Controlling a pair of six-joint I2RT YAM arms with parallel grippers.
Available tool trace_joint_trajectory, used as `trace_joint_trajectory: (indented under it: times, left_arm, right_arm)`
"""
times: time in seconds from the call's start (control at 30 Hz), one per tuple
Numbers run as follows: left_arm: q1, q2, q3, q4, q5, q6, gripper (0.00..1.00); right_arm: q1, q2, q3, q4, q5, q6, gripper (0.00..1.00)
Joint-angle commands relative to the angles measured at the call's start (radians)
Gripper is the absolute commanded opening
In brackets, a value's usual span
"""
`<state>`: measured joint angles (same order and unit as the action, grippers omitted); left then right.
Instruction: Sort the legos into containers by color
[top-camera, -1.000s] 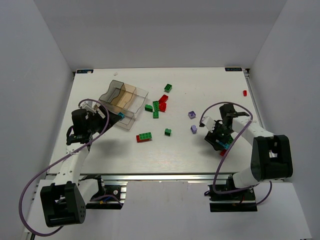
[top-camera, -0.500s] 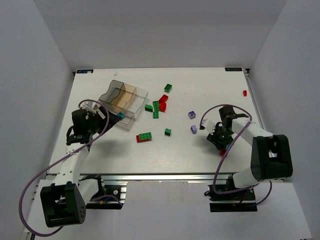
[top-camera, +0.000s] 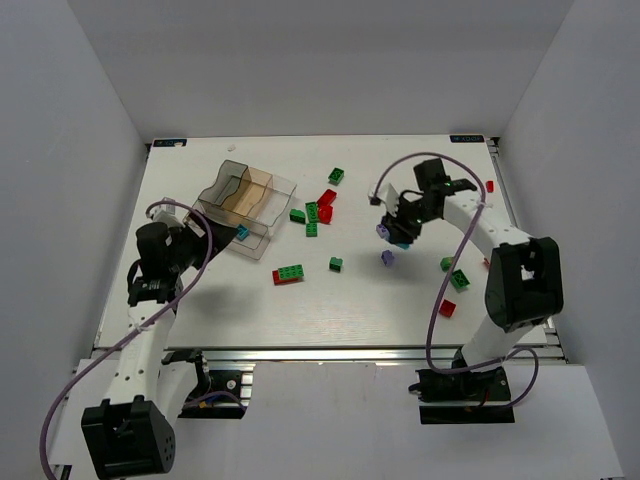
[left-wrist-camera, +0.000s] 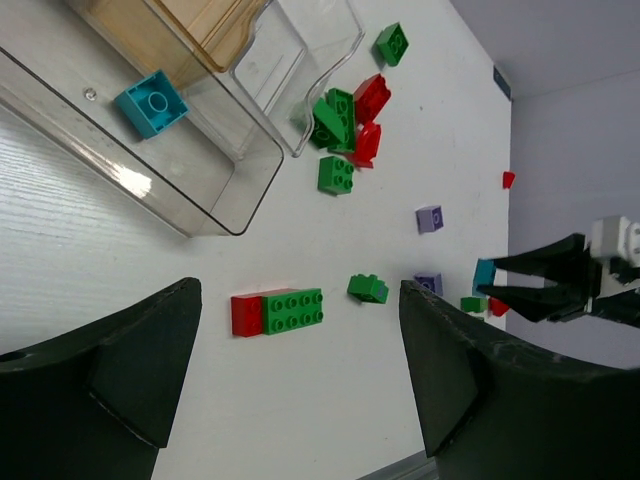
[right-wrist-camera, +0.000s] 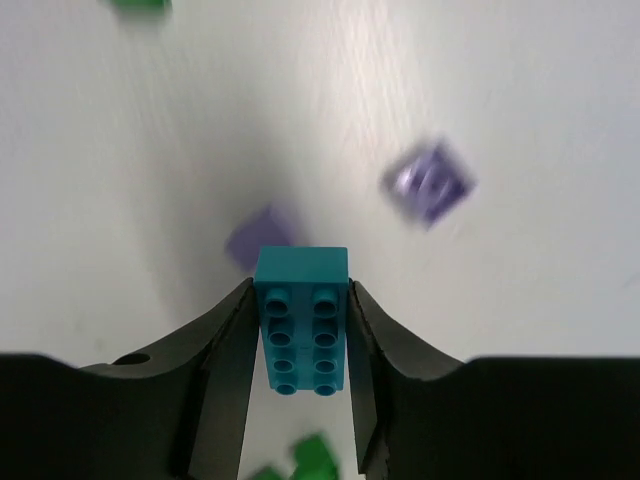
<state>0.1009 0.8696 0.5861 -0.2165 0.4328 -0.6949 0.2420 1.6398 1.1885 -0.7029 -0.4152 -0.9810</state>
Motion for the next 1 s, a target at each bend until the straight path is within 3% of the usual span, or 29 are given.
trace_joint_trajectory:
  times: [0.0, 0.2, 0.27, 0.33, 0.37, 0.5, 0.8, 0.97]
  left_arm:
    - [-0.006, -0.049, 0.026, 0.003, -0.032, -0.041, 0.89]
    - [-0.006, -0.119, -0.015, 0.000, -0.072, -0.129, 0.89]
    - [-0.006, -0.150, -0.029, 0.000, -0.086, -0.167, 0.88]
    - [-0.006, -0.175, -0.031, -0.020, -0.115, -0.183, 0.88]
    - [-0.006, -0.185, -0.028, -0.030, -0.121, -0.195, 0.88]
    - [-0.006, -0.210, 0.003, -0.095, -0.137, -0.192, 0.88]
    - [-0.006, -0.199, 0.072, -0.251, -0.100, -0.150, 0.88]
    - [-0.006, -0.198, 0.084, -0.293, -0.077, -0.135, 0.88]
  right_arm:
    - [0.091, 0.064, 0.176, 0.060, -0.247, 0.041, 0.15]
    - [0.272, 0.222, 0.397, 0.388, -0.378, 0.261, 0.13]
    - [0.335, 0.255, 0.393, 0.639, -0.407, 0.350, 0.11]
    - [0.374, 0.278, 0.344, 0.855, -0.433, 0.526, 0.02]
    - [0.382, 0.285, 0.326, 1.057, -0.436, 0.582, 0.01]
    - [0.436, 0.321, 0.234, 1.460, -0.390, 0.795, 0.00]
    - [0.548, 0.469, 0.279, 1.726, -0.173, 0.932, 0.00]
    - [0.566, 0.610, 0.468, 1.668, -0.108, 0.973, 0.00]
